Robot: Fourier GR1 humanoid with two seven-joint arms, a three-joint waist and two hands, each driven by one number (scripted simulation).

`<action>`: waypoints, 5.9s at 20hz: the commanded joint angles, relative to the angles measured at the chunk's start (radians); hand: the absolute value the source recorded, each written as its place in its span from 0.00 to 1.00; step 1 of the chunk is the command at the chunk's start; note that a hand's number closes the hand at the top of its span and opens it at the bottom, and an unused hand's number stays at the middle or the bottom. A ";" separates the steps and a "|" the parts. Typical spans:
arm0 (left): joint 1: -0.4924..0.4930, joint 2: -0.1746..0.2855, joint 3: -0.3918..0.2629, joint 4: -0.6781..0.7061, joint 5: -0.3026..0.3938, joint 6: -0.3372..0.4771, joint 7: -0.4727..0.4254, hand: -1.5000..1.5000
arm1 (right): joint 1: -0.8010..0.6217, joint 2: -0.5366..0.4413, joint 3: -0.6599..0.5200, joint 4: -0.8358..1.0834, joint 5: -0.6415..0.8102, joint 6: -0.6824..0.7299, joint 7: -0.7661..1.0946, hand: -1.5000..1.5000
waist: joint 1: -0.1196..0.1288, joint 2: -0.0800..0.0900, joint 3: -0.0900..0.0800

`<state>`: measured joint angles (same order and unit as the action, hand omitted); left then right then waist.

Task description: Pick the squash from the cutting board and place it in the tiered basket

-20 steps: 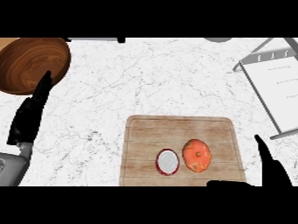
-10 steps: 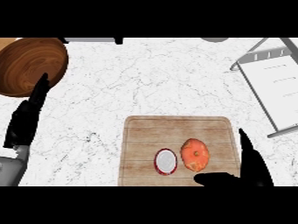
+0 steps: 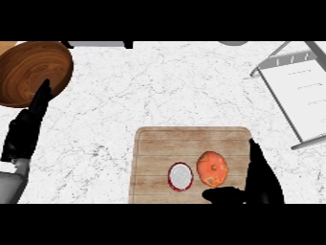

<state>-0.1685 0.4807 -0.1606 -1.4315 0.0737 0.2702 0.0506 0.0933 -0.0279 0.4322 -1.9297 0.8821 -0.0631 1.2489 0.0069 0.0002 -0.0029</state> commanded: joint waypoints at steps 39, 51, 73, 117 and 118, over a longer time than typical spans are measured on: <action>0.012 -0.091 0.039 -0.016 -0.095 -0.012 0.021 0.50 | -0.215 0.026 0.044 0.333 -0.179 -0.002 0.142 1.00 | -0.005 -0.001 0.003; -0.019 -0.069 0.042 -0.032 -0.079 -0.068 0.002 0.50 | -0.569 -0.069 -0.389 0.600 -0.051 -0.155 0.086 1.00 | 0.071 0.047 -0.002; -0.106 -0.101 0.003 0.000 -0.108 -0.079 0.018 0.50 | -1.253 -0.398 -0.679 1.139 0.745 -0.118 0.198 1.00 | 0.133 0.044 -0.003; -0.011 -0.089 0.103 0.006 -0.115 -0.088 0.014 0.50 | -1.202 -0.456 -1.140 1.449 0.738 -0.248 0.013 0.00 | 0.005 0.009 0.004; 0.011 -0.112 0.098 0.002 -0.118 -0.073 -0.003 0.50 | -1.184 -0.430 -1.138 1.426 0.732 -0.260 0.001 0.00 | 0.001 0.003 0.003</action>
<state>-0.1655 0.3803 -0.0683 -1.4373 -0.0435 0.1925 0.0608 -1.1405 -0.4882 -0.6574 -0.4684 1.6582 -0.2074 1.1214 0.0143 0.0043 0.0002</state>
